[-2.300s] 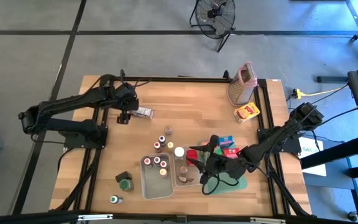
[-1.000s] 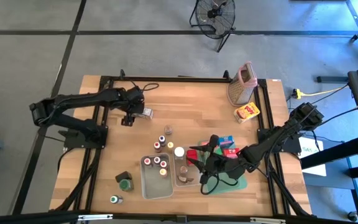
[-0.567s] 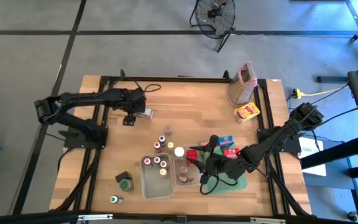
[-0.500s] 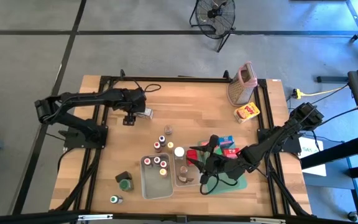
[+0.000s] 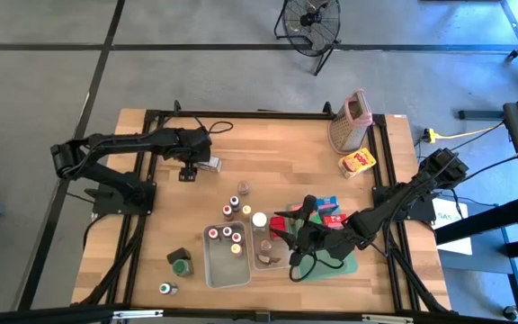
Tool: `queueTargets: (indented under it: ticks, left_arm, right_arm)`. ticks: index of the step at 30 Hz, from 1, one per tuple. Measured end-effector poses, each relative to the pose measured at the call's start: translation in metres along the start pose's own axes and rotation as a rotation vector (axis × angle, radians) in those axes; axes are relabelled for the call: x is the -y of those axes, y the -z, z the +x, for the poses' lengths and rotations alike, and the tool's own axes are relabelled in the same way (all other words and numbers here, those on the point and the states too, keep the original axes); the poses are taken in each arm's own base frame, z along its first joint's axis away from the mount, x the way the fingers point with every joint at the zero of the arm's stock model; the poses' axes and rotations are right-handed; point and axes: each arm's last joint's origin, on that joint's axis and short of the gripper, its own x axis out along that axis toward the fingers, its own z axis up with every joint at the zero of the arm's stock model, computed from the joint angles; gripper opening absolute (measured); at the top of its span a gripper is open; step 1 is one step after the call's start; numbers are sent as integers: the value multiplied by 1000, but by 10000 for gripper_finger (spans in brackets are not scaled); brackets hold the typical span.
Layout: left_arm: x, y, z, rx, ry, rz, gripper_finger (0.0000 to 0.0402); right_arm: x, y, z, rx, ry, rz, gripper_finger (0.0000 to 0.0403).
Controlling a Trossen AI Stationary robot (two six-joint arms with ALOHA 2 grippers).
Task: Pick & Place Kitchen Items
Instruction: Put the blue cereal box into the blue bin
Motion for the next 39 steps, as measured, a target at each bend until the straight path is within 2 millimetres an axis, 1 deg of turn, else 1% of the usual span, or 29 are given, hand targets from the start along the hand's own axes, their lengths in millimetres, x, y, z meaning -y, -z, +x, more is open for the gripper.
queueTargets:
  ticks: [8, 19, 24, 28, 32, 35, 39]
  left_arm:
    - [0, 0, 0, 3, -2, -1, 255]
    - [-1, 0, 0, -6, -35, -3, 158]
    - [-1, 0, 0, -6, -33, -2, 123]
    - [-1, -1, 0, 5, -14, -2, 107]
    - [-1, -1, -2, 2, -12, -2, 103]
    - [-5, -4, -12, -11, -6, -24, 103]
    - [-12, -11, -35, -55, -33, -53, 103]
  right_arm:
    - [-3, -1, 0, 23, -93, 5, 220]
    - [-2, 1, 1, 10, -92, 16, 220]
    - [-2, 1, 1, 10, -92, 15, 220]
    - [-2, 1, 1, 10, -92, 15, 220]
    - [-2, 1, 1, 7, -80, 15, 220]
    - [0, 2, 1, -14, -5, 35, 220]
    - [6, 2, 1, -32, 92, 93, 221]
